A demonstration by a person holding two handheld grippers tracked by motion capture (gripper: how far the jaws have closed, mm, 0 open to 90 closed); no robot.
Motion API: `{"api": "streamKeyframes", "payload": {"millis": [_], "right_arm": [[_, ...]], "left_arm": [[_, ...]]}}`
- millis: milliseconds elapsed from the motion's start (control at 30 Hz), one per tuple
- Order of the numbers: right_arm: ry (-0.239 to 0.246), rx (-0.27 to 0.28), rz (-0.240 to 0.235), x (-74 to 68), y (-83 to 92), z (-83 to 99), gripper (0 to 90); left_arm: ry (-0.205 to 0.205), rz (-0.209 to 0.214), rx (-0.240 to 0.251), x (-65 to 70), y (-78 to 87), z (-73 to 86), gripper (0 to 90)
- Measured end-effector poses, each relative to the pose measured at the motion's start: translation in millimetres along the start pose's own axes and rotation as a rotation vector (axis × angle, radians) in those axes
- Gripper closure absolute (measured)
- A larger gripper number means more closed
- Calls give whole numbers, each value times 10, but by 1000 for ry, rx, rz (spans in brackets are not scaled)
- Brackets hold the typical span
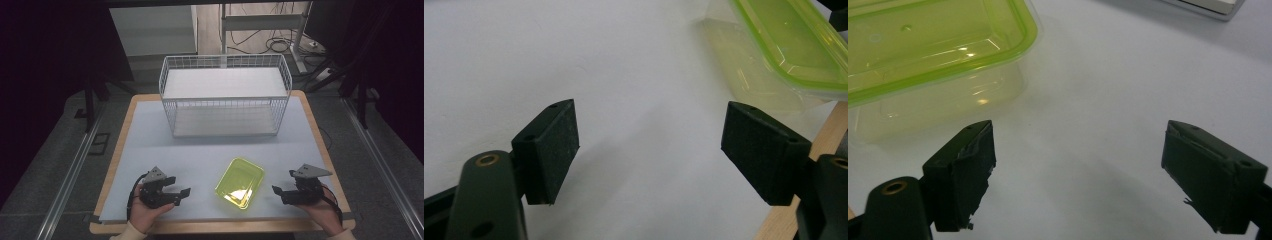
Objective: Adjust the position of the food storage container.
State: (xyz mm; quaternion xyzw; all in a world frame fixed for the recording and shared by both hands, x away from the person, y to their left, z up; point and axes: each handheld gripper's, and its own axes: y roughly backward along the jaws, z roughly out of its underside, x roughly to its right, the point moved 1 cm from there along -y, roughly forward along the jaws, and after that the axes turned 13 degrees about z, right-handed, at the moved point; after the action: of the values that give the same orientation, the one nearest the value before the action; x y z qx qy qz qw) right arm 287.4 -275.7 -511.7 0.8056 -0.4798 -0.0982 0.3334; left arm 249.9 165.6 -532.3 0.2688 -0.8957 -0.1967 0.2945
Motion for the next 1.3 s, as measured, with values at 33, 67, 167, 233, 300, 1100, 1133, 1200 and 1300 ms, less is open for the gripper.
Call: {"api": "streamKeyframes", "payload": {"millis": [33,67,167,233,300,1100,1133,1200,1300], "right_arm": [[0,0,0,0,0,0,147],[1,1,-1,-1,1,2,149],[-7,2,-5,-3,2,16,164],[-12,1,-3,6,4,20,178],[-23,5,-3,12,16,11,185],[204,-5,-237,-336,268,-104,900],[239,-16,-261,-456,257,-111,900],[253,-20,-272,-511,248,-114,900],[294,-38,-294,-659,207,-133,900]], "left_arm": [[2,1,-2,-7,-4,-3,225],[4,0,-3,-15,-7,-5,226],[7,-1,-5,-28,-11,-9,226],[7,-1,-5,-25,-9,-8,226],[9,3,-8,-17,-7,-5,226],[13,6,-9,1,-1,0,225],[13,6,-9,3,-2,-1,225],[12,6,-9,9,-6,-2,225],[9,7,-13,9,-12,-1,225]]}}
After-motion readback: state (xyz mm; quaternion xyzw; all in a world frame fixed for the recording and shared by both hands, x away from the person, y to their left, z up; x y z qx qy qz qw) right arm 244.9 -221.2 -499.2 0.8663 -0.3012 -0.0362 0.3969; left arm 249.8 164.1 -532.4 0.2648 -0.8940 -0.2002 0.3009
